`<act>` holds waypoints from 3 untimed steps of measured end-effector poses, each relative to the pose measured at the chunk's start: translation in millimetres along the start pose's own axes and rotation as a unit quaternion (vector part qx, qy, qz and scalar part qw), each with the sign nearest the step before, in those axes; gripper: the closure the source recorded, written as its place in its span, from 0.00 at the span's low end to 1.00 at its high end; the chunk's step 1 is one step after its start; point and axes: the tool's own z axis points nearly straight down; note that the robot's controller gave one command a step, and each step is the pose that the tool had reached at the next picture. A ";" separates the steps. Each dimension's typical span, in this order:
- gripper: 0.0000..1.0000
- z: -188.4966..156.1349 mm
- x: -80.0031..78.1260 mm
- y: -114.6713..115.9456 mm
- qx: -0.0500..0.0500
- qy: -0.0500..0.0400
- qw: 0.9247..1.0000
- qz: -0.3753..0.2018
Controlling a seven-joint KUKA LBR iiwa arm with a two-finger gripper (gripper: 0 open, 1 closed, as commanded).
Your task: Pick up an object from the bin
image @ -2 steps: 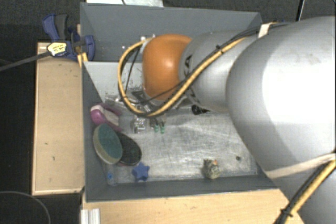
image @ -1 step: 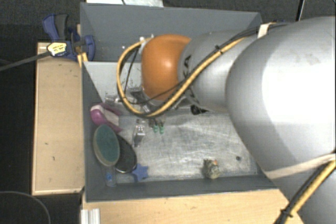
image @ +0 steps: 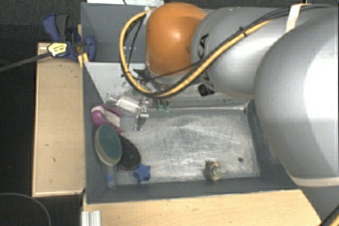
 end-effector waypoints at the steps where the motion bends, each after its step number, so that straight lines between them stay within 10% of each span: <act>1: 0.00 109.0 26.4 2.6 0.003 0.005 1.000 0.007; 2: 0.00 35.2 97.9 17.1 0.001 0.003 0.999 0.034; 3: 0.00 72.1 102.2 9.9 0.005 0.007 0.999 -0.038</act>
Offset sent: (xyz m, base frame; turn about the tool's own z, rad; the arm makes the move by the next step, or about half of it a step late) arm -0.0251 0.0059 -0.1083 0.0169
